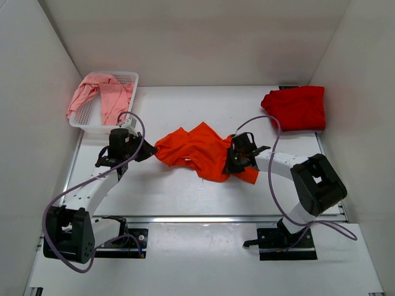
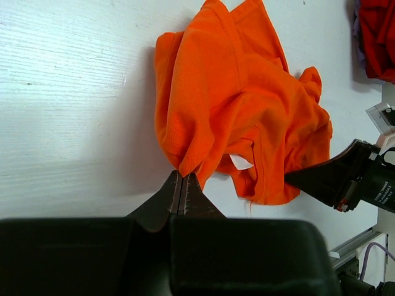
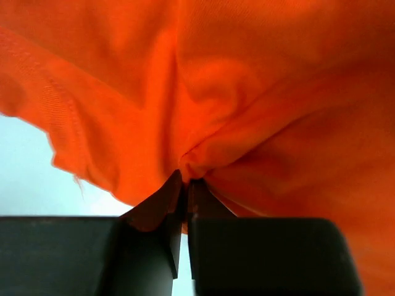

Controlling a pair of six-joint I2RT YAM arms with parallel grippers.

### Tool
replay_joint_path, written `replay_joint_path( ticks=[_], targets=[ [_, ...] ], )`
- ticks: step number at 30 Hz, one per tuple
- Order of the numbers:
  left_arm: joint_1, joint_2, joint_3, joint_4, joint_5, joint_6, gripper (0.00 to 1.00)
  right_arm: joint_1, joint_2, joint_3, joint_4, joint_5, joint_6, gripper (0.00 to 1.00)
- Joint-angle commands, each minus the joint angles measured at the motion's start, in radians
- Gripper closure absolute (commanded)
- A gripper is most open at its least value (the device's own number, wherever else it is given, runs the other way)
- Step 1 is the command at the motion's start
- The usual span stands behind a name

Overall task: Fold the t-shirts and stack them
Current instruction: Flatten out the tshirt

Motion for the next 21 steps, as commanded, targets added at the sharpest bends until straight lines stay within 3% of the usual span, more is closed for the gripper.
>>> replay_joint_path(
  ticks=[1, 6, 11, 13, 17, 21],
  targets=[
    [0.03, -0.057, 0.025, -0.021, 0.027, 0.02, 1.0, 0.046, -0.014, 0.048, -0.176, 0.122, -0.034, 1.0],
    [0.055, -0.093, 0.252, -0.099, 0.04, 0.039, 1.0, 0.047, -0.298, 0.226, -0.316, 0.196, -0.153, 1.0],
    [0.068, -0.161, 0.537, -0.152, -0.016, 0.009, 1.0, -0.108, -0.613, 0.398, -0.284, -0.032, -0.204, 1.0],
    [0.064, -0.149, 0.701, -0.235, 0.009, 0.025, 1.0, -0.176, -0.671, 0.442, -0.294, -0.113, -0.214, 0.99],
    [0.05, -0.191, 0.835, -0.297, 0.008, 0.026, 1.0, -0.329, -0.756, 0.557, -0.322, -0.329, -0.207, 1.0],
    [0.036, -0.175, 0.99, -0.364, -0.005, 0.043, 1.0, -0.585, -0.776, 0.659, -0.333, -0.555, -0.168, 1.0]
  ],
)
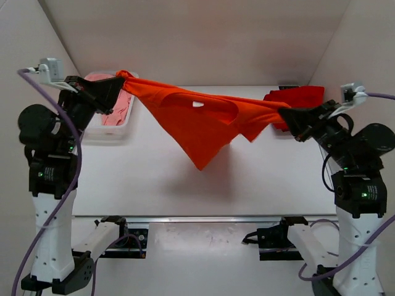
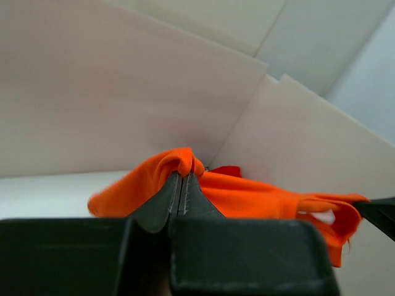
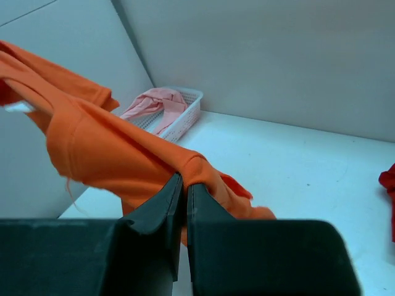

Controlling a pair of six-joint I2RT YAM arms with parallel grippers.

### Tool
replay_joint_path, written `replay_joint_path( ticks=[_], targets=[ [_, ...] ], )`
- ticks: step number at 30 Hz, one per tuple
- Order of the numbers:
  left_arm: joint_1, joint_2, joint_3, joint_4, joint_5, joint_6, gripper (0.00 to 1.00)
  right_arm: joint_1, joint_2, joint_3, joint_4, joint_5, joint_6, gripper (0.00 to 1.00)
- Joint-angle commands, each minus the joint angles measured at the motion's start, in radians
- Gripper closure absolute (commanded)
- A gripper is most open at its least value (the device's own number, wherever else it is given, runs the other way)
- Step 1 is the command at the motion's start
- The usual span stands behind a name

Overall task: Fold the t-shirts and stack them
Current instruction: Flatten out the tshirt

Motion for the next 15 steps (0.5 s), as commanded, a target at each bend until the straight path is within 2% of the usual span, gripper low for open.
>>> replay_joint_path(
  ticks=[1, 2, 5, 8, 12, 13, 15],
  targets=[
    [-0.008, 0.027, 0.096, -0.098, -0.012, 0.022, 1.0, -0.192, 0.028, 0.076, -0.049, -0.323, 0.039, 1.0],
    [-0.005, 0.037, 0.103, -0.101, -0.013, 0.019, 1.0, -0.26, 0.034, 0.089, -0.028, -0.374, 0.045, 1.0],
    [0.01, 0.101, 0.086, -0.07, 0.014, 0.002, 1.0, -0.194, 0.063, 0.01, 0.081, -0.364, 0.1, 1.0],
    [0.008, 0.22, 0.065, -0.033, 0.051, -0.011, 1.0, -0.15, 0.179, -0.037, 0.055, -0.344, 0.048, 1.0],
    [-0.004, 0.476, 0.074, 0.059, 0.119, -0.054, 1.0, -0.075, 0.37, -0.023, 0.001, -0.141, -0.047, 1.0],
    [-0.013, 0.579, 0.121, 0.063, 0.142, -0.057, 1.0, -0.087, 0.42, 0.001, 0.011, -0.11, -0.064, 0.99],
    [-0.016, 0.738, 0.321, 0.002, 0.184, -0.048, 1.0, -0.125, 0.496, 0.067, -0.003, -0.097, -0.087, 1.0]
  ],
)
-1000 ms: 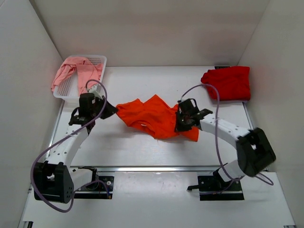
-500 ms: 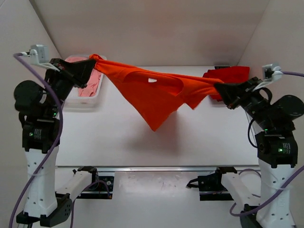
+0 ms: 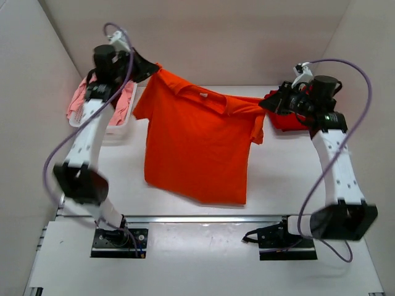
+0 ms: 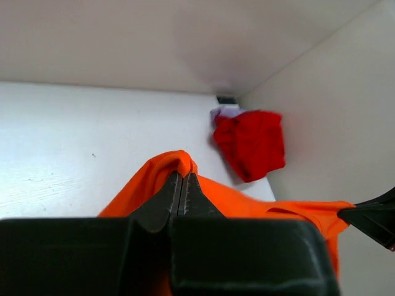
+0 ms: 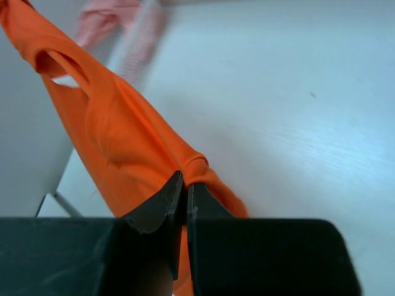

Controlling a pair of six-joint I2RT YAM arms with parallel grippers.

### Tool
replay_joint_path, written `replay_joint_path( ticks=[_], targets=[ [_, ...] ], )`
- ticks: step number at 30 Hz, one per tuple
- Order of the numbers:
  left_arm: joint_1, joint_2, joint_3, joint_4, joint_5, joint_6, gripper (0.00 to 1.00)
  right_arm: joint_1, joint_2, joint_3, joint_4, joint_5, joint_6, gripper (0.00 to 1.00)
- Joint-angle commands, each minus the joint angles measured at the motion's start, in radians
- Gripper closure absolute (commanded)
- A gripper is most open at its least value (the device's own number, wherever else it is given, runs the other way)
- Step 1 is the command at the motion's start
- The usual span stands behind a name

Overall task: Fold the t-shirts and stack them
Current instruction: Flatten out the tshirt

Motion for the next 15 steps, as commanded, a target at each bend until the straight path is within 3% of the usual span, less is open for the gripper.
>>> replay_joint_path(
  ticks=[1, 2, 3, 6, 8, 10, 12, 15],
  targets=[
    [-0.018, 0.258, 0.234, -0.072, 0.094, -0.011, 1.0, -0.044, 0.099, 0.093, -0.031, 0.116, -0.078, 1.0],
    [-0.029, 0.388, 0.369, -0.103, 0.108, 0.002, 1.0, -0.052, 0.124, 0.154, -0.027, 0.154, -0.095, 0.99],
    [-0.029, 0.416, 0.504, -0.114, 0.12, -0.002, 1.0, -0.049, 0.127, 0.219, -0.036, 0.194, -0.113, 1.0],
    [-0.029, 0.482, 0.722, -0.097, 0.108, -0.034, 1.0, -0.037, 0.119, 0.389, -0.07, 0.304, -0.155, 1.0],
    [0.009, 0.441, 0.694, -0.018, 0.105, -0.072, 1.0, -0.061, 0.124, 0.49, -0.109, 0.312, -0.15, 1.0],
    [0.047, 0.351, 0.537, 0.095, 0.126, -0.138, 1.0, -0.1, 0.142, 0.555, -0.14, 0.244, -0.138, 1.0],
    [0.075, 0.305, 0.447, 0.191, 0.138, -0.171, 1.0, -0.094, 0.135, 0.552, -0.143, 0.245, -0.147, 1.0],
    [0.075, 0.294, 0.384, 0.149, 0.151, -0.133, 1.0, -0.037, 0.113, 0.459, -0.148, 0.28, -0.155, 1.0]
  ],
)
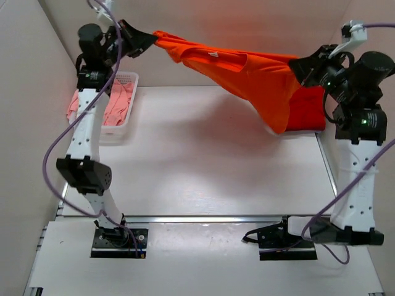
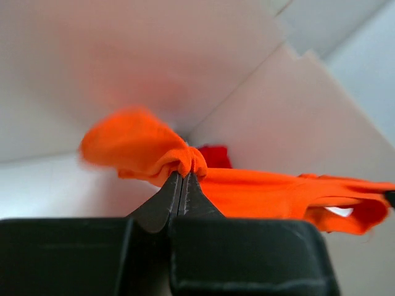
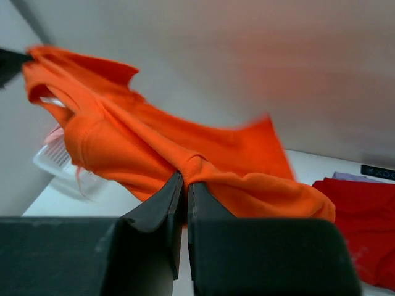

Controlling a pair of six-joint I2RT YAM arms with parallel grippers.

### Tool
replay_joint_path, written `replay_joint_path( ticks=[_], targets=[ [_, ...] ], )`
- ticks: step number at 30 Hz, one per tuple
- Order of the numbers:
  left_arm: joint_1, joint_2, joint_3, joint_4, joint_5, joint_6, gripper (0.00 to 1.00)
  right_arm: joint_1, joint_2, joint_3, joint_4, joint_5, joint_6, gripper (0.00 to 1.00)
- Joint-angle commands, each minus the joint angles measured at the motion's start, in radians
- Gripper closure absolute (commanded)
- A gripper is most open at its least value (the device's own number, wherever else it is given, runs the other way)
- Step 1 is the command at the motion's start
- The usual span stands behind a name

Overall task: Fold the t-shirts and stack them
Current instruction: Flatten out the tshirt

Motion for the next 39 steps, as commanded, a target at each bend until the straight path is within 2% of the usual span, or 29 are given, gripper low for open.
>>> replay_joint_path(
  ticks=[1, 2, 5, 7, 9, 12, 13, 14, 15, 16, 17, 18, 20, 22, 25, 27, 29, 32, 34, 35, 37, 39],
  targets=[
    [0.038, -0.085, -0.12, 0.104, -0.006, 0.01, 1.0, 0.046, -0.022, -0.134, 0.005, 0.069, -0.027, 1.0],
    [0.033, -0.094, -0.163, 0.114, -0.009, 0.01, 1.0, 0.091, -0.042, -0.179, 0.033, 0.083, -0.024, 1.0],
    [0.033, -0.087, -0.364, 0.184, 0.001, 0.004, 1.0, 0.251, -0.137, -0.468, 0.1, 0.199, -0.001, 1.0],
    [0.041, -0.059, -0.422, 0.18, -0.019, 0.022, 1.0, 0.37, -0.168, -0.607, 0.136, 0.26, 0.027, 1.0],
    [0.058, -0.024, -0.458, 0.169, -0.053, 0.035, 1.0, 0.54, -0.181, -0.739, 0.183, 0.31, 0.064, 1.0],
    [0.084, 0.054, -0.481, 0.149, -0.093, 0.029, 1.0, 0.781, -0.107, -0.915, 0.28, 0.405, 0.125, 1.0],
    [0.125, 0.056, -0.496, 0.157, -0.102, 0.024, 0.95, 0.861, -0.093, -0.939, 0.298, 0.411, 0.145, 1.0],
    [0.134, 0.067, -0.514, 0.181, -0.099, 0.012, 0.78, 0.897, -0.044, -0.965, 0.341, 0.39, 0.157, 0.99],
    [0.156, 0.067, -0.524, 0.192, -0.102, 0.01, 0.7, 0.956, -0.019, -0.969, 0.36, 0.38, 0.159, 1.0],
    [0.166, 0.062, -0.53, 0.195, -0.095, 0.001, 0.56, 1.013, 0.03, -0.983, 0.392, 0.374, 0.171, 1.0],
    [0.174, 0.061, -0.53, 0.192, -0.084, 0.001, 0.48, 1.039, 0.079, -0.977, 0.427, 0.345, 0.168, 1.0],
    [0.188, 0.032, -0.539, 0.195, -0.072, 0.013, 0.35, 1.114, 0.161, -0.967, 0.487, 0.284, 0.168, 1.0],
    [0.194, -0.025, -0.559, 0.192, -0.049, 0.024, 0.33, 1.133, 0.24, -0.913, 0.51, 0.2, 0.153, 0.92],
    [0.196, -0.071, -0.603, 0.19, -0.026, 0.033, 0.33, 1.153, 0.282, -0.872, 0.484, 0.179, 0.113, 0.66],
    [0.193, -0.195, -0.738, 0.171, 0.014, 0.052, 0.33, 1.136, 0.283, -0.854, 0.469, 0.194, 0.078, 0.63],
    [0.155, -0.342, -0.879, 0.17, 0.011, 0.082, 0.35, 1.092, 0.222, -0.893, 0.475, 0.233, 0.075, 0.64],
    [0.105, -0.463, -1.083, 0.145, -0.028, 0.114, 0.35, 1.015, 0.16, -0.946, 0.47, 0.28, 0.108, 0.63],
    [-0.042, -0.626, -1.313, 0.109, -0.106, 0.159, 0.33, 0.771, 0.058, -1.046, 0.461, 0.294, 0.128, 0.6],
    [-0.098, -0.683, -1.439, 0.117, -0.151, 0.151, 0.34, 0.636, 0.017, -1.103, 0.475, 0.273, 0.116, 0.59],
    [-0.134, -0.695, -1.505, 0.134, -0.17, 0.144, 0.34, 0.542, 0.009, -1.121, 0.489, 0.255, 0.102, 0.55],
    [-0.168, -0.661, -1.565, 0.151, -0.176, 0.141, 0.36, 0.425, 0.012, -1.124, 0.489, 0.215, 0.064, 0.57],
    [-0.188, -0.613, -1.604, 0.172, -0.211, 0.147, 0.37, 0.333, 0.08, -1.093, 0.472, 0.198, 0.026, 0.59]
  ],
)
